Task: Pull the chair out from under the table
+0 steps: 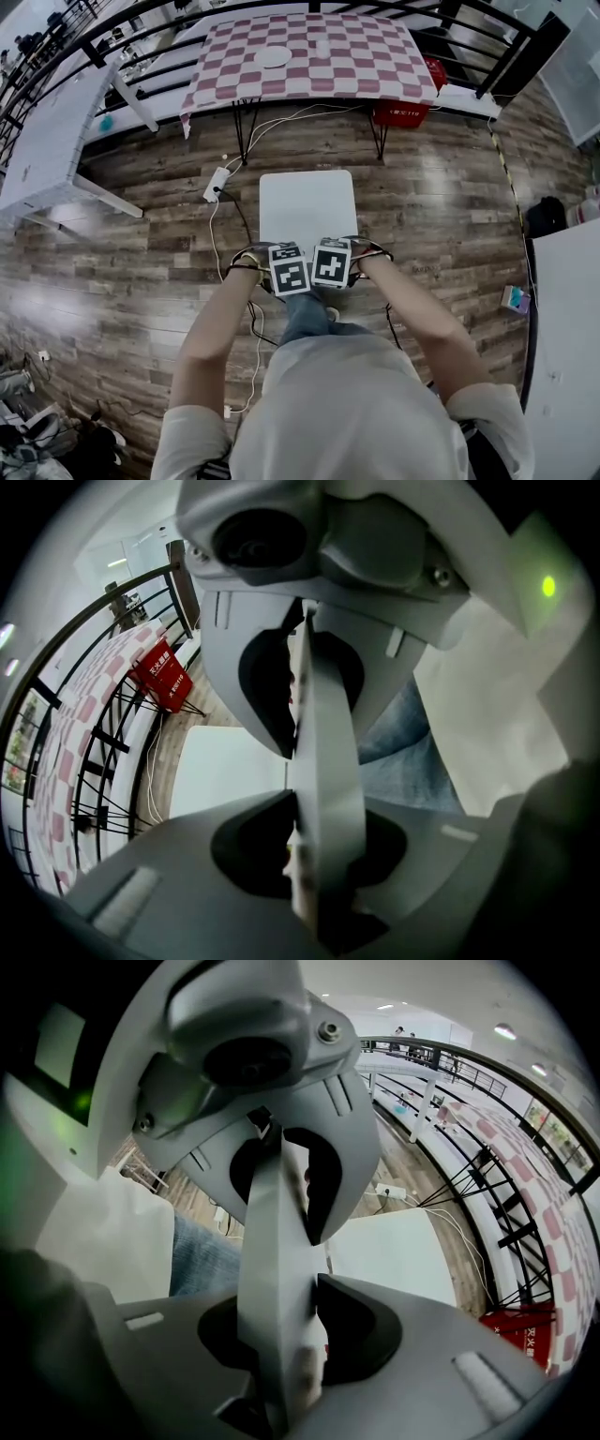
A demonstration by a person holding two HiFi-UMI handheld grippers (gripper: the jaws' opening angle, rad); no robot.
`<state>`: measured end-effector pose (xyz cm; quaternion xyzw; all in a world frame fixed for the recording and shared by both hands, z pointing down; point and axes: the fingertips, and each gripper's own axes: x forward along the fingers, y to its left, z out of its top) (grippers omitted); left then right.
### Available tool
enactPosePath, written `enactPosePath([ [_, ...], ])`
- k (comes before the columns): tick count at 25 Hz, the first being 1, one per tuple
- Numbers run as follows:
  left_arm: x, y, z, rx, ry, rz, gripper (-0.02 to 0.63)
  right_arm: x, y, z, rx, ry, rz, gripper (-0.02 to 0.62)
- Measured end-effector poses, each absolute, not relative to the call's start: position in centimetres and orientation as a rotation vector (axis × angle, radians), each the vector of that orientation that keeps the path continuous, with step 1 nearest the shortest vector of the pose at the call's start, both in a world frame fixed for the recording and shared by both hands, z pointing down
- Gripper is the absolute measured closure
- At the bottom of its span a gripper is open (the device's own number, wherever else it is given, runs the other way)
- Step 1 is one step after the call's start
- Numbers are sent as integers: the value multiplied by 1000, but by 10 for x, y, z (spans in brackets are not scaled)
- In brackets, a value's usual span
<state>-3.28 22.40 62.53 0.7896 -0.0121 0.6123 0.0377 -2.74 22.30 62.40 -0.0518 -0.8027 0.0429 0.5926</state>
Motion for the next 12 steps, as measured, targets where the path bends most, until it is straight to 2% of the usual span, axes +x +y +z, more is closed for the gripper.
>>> enactPosePath([
  [12,-34,224,611,2460,-61,1875,520,-23,222,611,-109,-1874,26,500],
])
